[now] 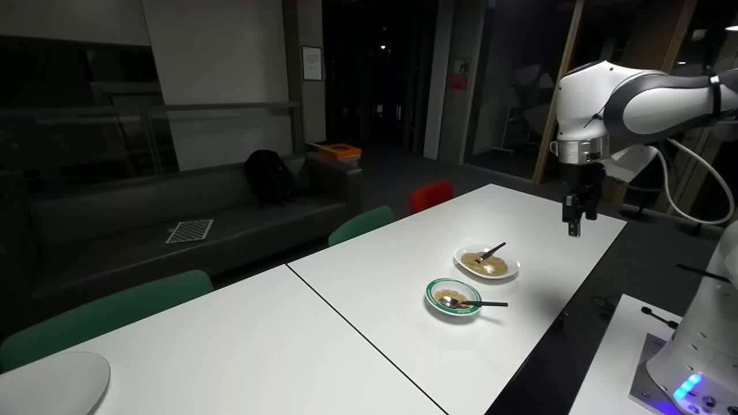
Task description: Put the spoon in the left bowl on the table, then pour the contents from the left bowl to the right bowl
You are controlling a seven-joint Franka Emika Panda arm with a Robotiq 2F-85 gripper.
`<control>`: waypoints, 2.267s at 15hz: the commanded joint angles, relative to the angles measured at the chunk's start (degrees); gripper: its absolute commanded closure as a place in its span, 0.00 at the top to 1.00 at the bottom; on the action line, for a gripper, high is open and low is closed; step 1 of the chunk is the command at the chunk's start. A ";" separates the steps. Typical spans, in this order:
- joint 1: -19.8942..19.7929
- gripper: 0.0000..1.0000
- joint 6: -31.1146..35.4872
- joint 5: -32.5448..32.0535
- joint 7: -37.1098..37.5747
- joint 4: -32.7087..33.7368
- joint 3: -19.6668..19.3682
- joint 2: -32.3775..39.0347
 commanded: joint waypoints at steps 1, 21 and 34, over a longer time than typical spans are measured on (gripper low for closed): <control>0.89 1.00 -0.06 -0.43 0.46 0.06 -0.76 0.18; 9.67 1.00 13.50 1.14 -3.67 -3.40 2.28 13.90; 7.27 1.00 35.04 -2.21 -4.06 -3.90 0.67 28.53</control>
